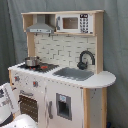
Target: Play with the kitchen
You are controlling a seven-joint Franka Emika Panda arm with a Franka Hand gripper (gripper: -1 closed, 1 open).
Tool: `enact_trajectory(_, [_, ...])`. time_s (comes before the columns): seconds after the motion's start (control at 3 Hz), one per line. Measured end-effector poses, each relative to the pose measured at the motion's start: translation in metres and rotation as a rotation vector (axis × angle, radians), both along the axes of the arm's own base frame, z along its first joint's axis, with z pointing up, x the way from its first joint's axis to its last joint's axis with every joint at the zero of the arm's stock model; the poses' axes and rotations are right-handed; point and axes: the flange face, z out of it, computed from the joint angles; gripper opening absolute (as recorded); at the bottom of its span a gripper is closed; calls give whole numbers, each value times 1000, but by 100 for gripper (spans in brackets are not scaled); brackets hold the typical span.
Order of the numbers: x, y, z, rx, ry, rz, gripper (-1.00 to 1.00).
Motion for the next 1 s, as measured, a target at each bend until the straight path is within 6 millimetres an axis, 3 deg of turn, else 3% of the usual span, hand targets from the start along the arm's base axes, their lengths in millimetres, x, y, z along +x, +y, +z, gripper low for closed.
enact_trajectory(1.0, [36, -23, -1, 306, -24, -85, 100])
